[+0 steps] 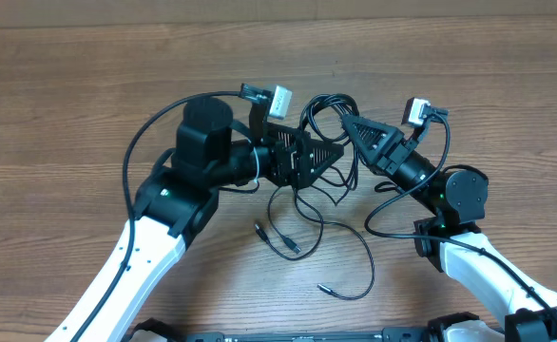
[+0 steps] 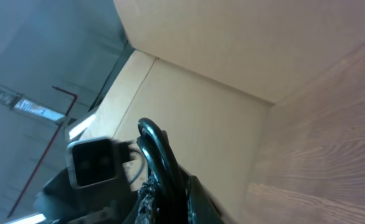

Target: Untangle cables

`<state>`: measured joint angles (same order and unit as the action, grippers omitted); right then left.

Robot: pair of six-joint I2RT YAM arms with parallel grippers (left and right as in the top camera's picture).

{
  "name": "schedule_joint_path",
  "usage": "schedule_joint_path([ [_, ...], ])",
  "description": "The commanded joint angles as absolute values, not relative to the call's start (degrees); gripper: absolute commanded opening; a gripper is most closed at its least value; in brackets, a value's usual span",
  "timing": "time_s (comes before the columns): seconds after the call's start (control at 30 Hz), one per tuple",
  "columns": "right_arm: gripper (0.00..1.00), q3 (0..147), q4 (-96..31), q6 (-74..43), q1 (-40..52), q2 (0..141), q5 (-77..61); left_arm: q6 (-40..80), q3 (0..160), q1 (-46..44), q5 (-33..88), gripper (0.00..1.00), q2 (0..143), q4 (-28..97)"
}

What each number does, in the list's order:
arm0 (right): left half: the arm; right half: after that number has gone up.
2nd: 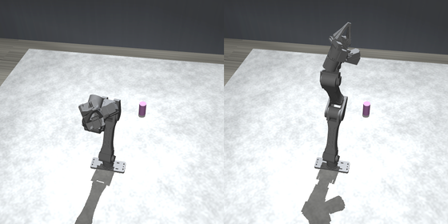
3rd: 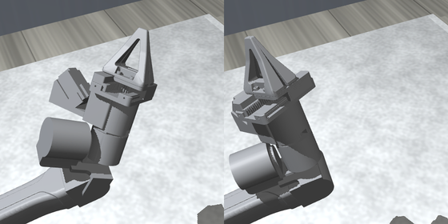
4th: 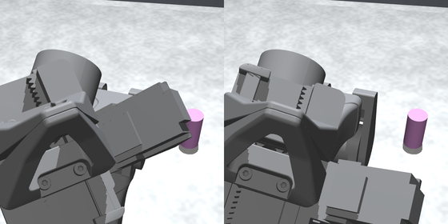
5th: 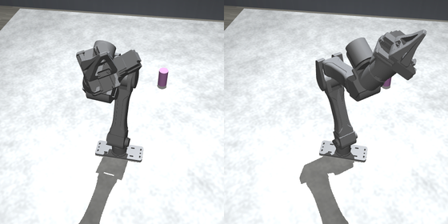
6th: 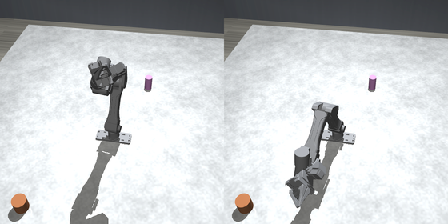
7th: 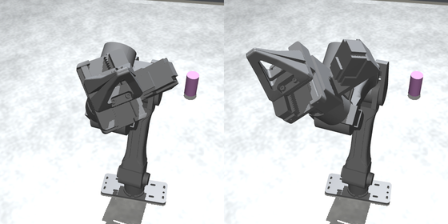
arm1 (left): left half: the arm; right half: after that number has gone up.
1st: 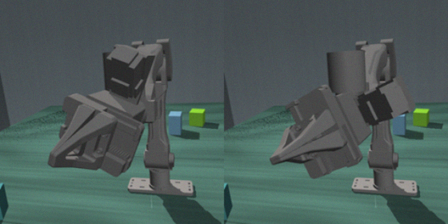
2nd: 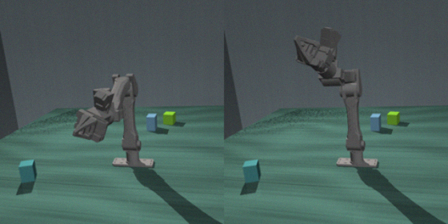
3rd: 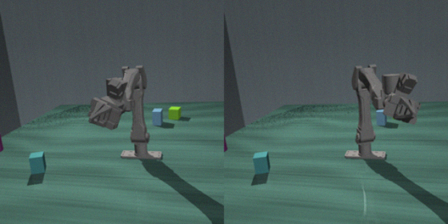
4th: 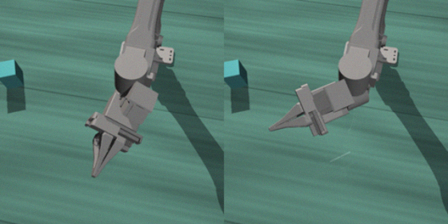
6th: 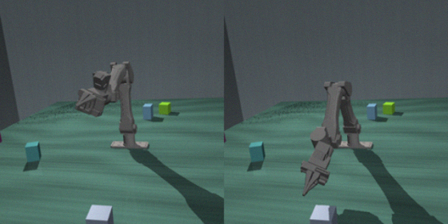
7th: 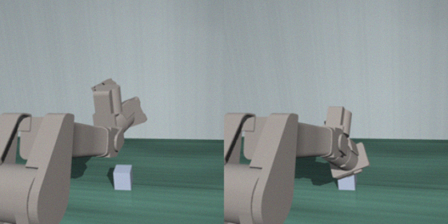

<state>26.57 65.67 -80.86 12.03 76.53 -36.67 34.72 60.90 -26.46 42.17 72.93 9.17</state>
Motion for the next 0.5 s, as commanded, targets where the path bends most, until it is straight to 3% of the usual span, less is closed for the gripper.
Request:
schedule_joint_path([
  [0.0,0.04,26.7,66.83,-82.67,11.92,76.42,-37.67,37.23,62.02,-26.65,42.0,1.0,75.24,9.02],
  [0.33,0.04,26.7,66.78,-82.43,11.92,76.42,-40.07,37.74,62.02,-26.65,45.34,0.92,76.18,3.38],
  [0.43,0.04,26.68,66.7,-82.41,11.92,76.42,-41.01,37.69,62.02,-26.65,45.71,0.82,76.18,2.76],
  [0.47,0.04,26.68,66.48,-82.41,11.92,76.42,-41.3,37.69,62.02,-26.65,45.71,0.71,76.18,2.76],
])
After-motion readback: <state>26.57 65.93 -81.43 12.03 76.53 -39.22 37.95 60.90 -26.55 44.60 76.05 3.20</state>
